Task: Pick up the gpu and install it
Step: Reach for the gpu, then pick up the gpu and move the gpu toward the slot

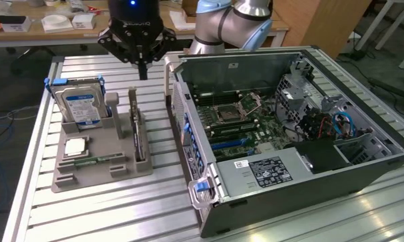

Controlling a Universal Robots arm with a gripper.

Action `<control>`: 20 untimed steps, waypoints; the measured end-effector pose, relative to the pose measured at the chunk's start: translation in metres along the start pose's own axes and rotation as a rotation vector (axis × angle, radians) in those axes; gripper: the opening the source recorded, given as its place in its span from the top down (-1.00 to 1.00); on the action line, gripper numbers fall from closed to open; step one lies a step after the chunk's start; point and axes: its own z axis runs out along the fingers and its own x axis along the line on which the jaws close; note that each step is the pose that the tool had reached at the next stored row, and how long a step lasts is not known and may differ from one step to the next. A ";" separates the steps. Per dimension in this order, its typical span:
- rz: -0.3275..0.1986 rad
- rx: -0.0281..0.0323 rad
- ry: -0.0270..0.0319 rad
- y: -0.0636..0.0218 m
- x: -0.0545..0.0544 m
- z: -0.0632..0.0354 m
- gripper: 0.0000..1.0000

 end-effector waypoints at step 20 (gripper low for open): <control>0.000 0.0000 0.0005 -0.0029 0.038 0.0000 0.80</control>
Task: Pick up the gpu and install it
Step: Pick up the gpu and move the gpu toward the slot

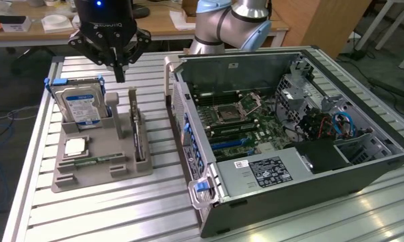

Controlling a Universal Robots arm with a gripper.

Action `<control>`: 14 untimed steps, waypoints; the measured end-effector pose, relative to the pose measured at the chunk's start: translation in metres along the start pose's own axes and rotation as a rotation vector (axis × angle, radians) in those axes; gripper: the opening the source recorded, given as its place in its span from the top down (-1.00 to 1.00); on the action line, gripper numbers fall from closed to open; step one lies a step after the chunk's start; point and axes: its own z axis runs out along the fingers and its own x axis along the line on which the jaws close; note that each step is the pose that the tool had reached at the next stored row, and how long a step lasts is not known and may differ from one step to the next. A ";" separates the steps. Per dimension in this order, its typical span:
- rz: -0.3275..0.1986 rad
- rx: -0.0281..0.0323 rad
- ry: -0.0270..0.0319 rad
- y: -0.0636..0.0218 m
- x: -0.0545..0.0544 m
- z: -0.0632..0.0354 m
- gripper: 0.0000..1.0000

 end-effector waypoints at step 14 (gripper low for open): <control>0.000 0.0000 0.0000 0.0000 0.000 0.0000 0.30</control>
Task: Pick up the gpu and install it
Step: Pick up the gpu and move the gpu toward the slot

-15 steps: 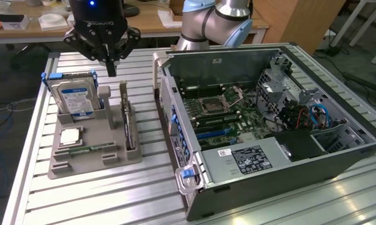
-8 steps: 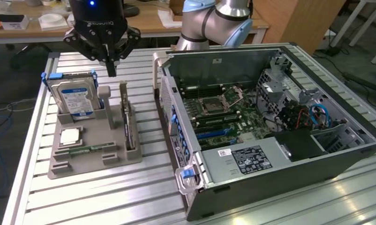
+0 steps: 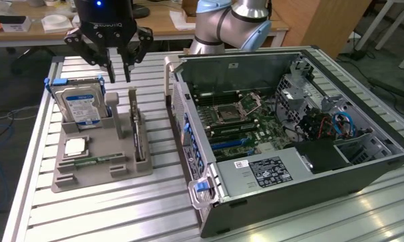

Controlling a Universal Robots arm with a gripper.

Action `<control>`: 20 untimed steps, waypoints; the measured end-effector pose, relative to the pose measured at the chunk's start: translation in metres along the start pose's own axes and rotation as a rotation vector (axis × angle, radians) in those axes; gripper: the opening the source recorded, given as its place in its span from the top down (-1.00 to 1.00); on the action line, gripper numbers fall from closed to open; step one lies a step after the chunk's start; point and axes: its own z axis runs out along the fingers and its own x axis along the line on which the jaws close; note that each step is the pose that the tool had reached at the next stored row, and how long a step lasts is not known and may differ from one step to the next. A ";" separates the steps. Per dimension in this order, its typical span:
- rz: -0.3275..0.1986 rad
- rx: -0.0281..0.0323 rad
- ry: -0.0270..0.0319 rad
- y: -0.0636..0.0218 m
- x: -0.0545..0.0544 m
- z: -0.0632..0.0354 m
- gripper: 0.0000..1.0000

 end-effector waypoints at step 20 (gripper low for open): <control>-0.167 -0.0036 0.0093 -0.0019 0.001 0.0059 -0.29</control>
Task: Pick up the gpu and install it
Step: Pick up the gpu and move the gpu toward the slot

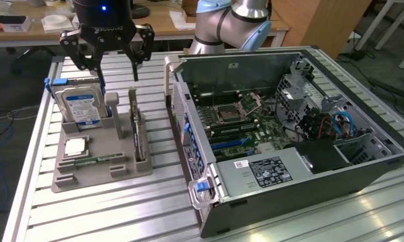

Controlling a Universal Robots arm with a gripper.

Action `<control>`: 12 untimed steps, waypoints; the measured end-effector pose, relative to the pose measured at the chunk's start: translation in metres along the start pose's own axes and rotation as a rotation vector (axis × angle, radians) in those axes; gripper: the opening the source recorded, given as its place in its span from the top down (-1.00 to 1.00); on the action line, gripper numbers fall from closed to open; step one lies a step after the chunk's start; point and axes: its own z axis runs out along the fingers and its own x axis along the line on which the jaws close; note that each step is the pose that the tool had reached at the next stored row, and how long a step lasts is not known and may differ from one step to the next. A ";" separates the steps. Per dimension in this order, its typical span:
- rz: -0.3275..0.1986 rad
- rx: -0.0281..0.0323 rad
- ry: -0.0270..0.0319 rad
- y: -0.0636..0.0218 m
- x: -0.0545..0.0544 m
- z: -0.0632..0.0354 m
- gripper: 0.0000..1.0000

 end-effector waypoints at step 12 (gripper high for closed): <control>0.058 0.0027 -0.0031 -0.0030 0.001 0.0172 -0.29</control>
